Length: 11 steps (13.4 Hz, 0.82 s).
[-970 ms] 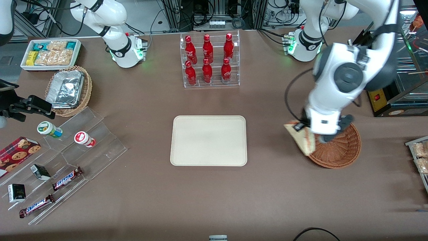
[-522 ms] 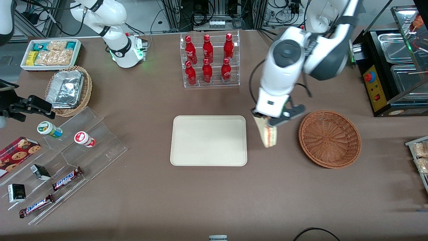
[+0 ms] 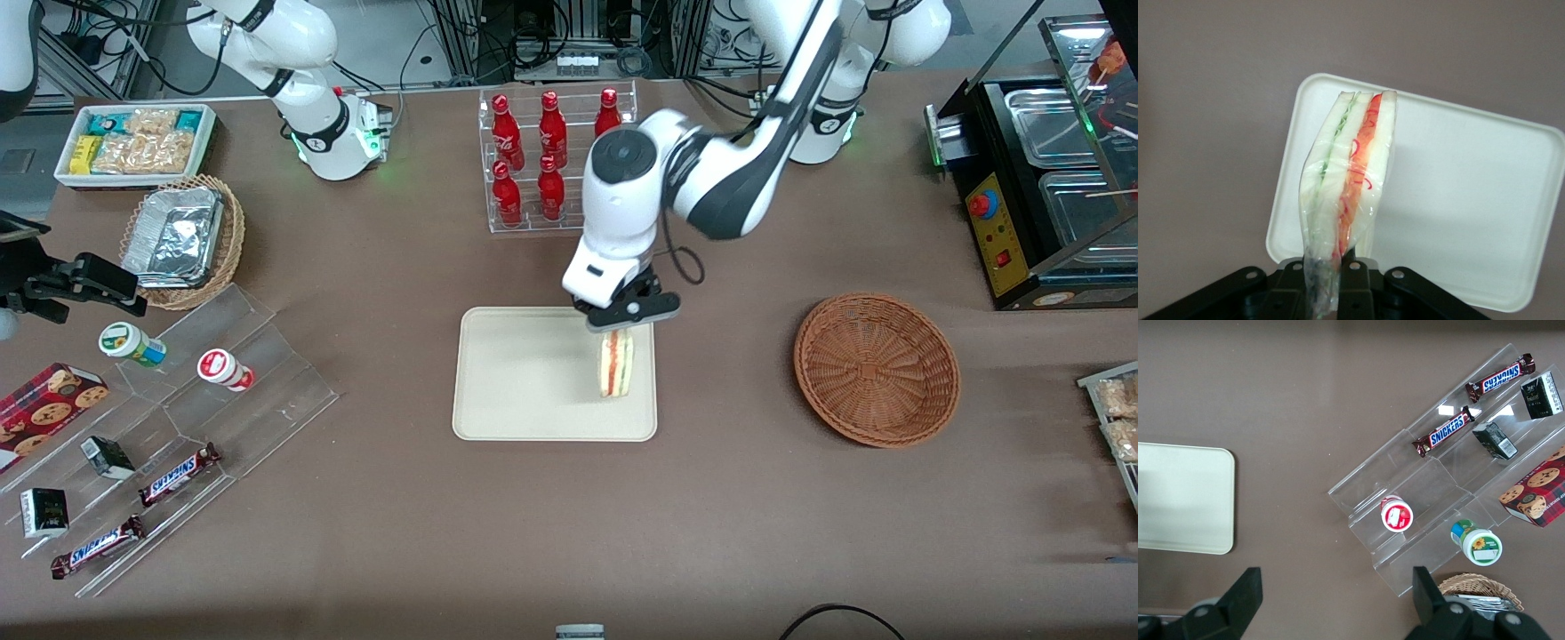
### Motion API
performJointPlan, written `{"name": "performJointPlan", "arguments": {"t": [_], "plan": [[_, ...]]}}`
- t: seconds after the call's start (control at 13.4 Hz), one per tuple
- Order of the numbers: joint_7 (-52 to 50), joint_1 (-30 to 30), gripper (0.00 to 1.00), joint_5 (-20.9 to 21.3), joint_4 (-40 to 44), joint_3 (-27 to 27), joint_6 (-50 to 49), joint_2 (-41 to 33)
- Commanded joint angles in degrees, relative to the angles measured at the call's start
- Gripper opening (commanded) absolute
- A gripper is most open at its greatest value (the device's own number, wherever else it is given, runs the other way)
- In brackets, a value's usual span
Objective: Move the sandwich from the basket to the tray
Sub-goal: 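Carry the sandwich over the cream tray and lower it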
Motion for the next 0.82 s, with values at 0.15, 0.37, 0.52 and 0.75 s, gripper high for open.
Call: {"name": "performJointPlan", "arguments": {"t": [0.15,0.37,0.52,0.75], "plan": [[0.3,-2.6,0.00,0.9,2.1,0.9,3.0,7.2],[0.8,-2.4,0.00,1.0,2.2,1.0,3.8,9.1],[0.9,-2.2,0.00,1.3,2.0,1.1,3.7,9.6],[0.9,-2.2,0.00,1.4,2.2,1.1,3.6,10.4]]}}
